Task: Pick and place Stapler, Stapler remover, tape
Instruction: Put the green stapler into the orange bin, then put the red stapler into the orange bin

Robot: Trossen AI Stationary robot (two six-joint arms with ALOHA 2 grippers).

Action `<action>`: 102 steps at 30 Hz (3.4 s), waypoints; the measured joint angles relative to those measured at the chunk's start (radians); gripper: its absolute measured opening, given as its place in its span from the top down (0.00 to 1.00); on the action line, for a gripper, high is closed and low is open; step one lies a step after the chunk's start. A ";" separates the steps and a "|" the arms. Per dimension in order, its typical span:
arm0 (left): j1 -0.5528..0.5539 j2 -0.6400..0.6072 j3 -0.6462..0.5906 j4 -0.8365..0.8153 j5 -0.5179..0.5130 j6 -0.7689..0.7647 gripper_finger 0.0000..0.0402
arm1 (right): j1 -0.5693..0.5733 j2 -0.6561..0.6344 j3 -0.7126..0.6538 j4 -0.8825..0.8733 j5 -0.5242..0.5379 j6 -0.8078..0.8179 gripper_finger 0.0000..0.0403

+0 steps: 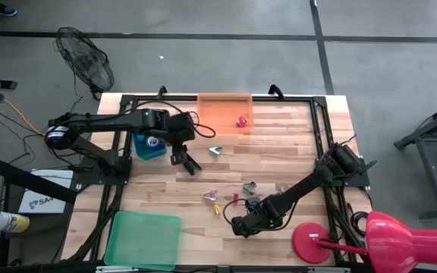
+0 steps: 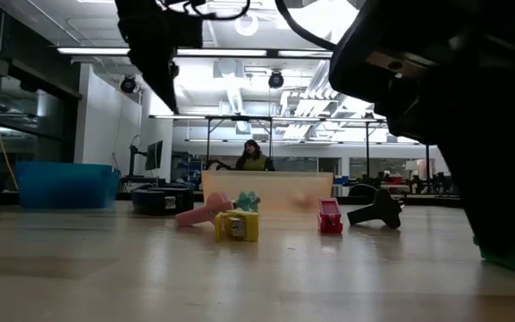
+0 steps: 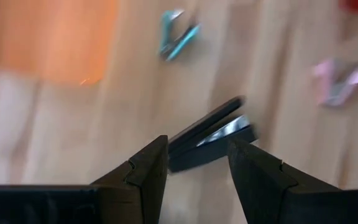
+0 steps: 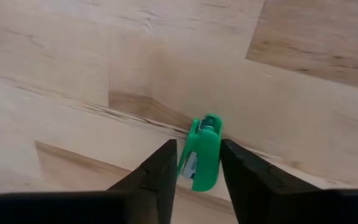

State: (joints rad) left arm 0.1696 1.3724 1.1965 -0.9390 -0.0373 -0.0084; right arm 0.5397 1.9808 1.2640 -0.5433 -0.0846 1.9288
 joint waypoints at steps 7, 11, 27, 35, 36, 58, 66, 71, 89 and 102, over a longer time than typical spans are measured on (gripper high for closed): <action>0.000 0.000 0.000 0.091 0.168 0.058 0.59 | 0.001 0.000 0.000 -0.006 0.030 -0.026 0.88; 0.000 0.000 0.000 0.103 0.219 0.105 0.59 | -0.005 -0.002 0.000 -0.010 0.052 -0.055 0.89; 0.000 0.000 0.000 0.062 0.229 0.118 0.59 | -0.227 -0.173 -0.004 -0.099 0.100 -0.480 0.89; 0.000 0.000 0.000 0.037 0.184 0.106 0.59 | -0.459 -0.287 -0.004 -0.104 0.169 -0.834 0.89; 0.000 -0.001 0.000 0.038 0.183 0.100 0.59 | -0.493 -0.300 -0.005 -0.105 0.173 -0.881 0.89; 0.000 -0.010 0.000 0.077 0.076 -0.140 0.59 | -1.096 -0.248 -0.003 0.048 0.067 -1.681 0.88; 0.000 -0.010 0.000 0.077 -0.019 -0.245 0.59 | -1.152 -0.150 -0.003 0.095 0.012 -1.782 0.88; 0.000 -0.010 0.000 0.077 -0.054 -0.285 0.59 | -1.158 -0.118 -0.003 0.211 -0.085 -1.775 0.88; 0.000 -0.010 0.000 0.077 -0.096 -0.364 0.59 | -1.155 -0.041 -0.002 0.277 -0.104 -1.726 0.82; 0.000 -0.010 0.000 0.074 -0.096 -0.363 0.59 | -1.155 -0.041 -0.002 0.264 -0.087 -1.672 0.67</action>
State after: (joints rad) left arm 0.1699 1.3621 1.1965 -0.8647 -0.1333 -0.3710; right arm -0.6155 1.9396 1.2617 -0.2794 -0.1711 0.2566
